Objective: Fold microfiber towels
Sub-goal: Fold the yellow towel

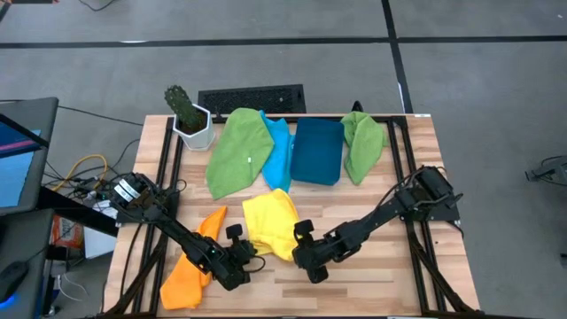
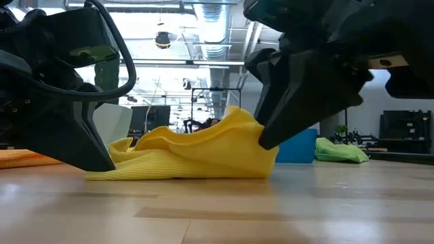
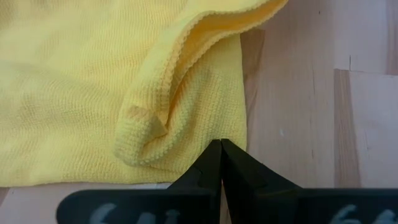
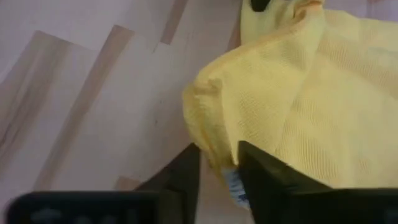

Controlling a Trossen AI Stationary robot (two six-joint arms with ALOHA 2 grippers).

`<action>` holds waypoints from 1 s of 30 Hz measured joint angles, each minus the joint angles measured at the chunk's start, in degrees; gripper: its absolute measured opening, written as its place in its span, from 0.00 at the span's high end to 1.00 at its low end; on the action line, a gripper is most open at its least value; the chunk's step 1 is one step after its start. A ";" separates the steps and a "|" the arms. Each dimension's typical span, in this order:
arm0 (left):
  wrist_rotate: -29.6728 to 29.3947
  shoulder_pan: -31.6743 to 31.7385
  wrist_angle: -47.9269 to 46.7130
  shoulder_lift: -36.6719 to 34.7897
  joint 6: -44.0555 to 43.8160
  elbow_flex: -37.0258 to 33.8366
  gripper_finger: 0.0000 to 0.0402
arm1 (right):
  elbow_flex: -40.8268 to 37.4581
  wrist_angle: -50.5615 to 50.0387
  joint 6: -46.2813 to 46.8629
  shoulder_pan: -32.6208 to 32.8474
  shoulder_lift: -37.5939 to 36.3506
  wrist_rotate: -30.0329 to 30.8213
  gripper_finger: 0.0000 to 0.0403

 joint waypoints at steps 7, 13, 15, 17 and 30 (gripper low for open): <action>0.04 0.00 0.00 0.00 0.00 0.00 1.00 | 0.04 -0.92 3.62 -0.61 -0.85 -1.64 0.96; 0.26 -0.09 -0.03 0.00 0.01 -0.02 1.00 | 0.02 -2.03 12.65 -2.79 -0.83 -3.32 0.96; 0.81 -0.07 -0.14 -0.01 0.02 -0.02 1.00 | 0.02 -1.99 14.12 -3.54 -0.83 -4.44 0.98; 1.43 -0.09 -0.15 -0.07 0.02 -0.02 1.00 | 0.02 -2.48 15.52 -4.44 -0.83 -4.88 0.98; 1.56 -0.33 -0.15 -0.07 0.24 0.00 1.00 | -0.25 -7.00 17.00 -8.14 -3.83 -4.99 0.94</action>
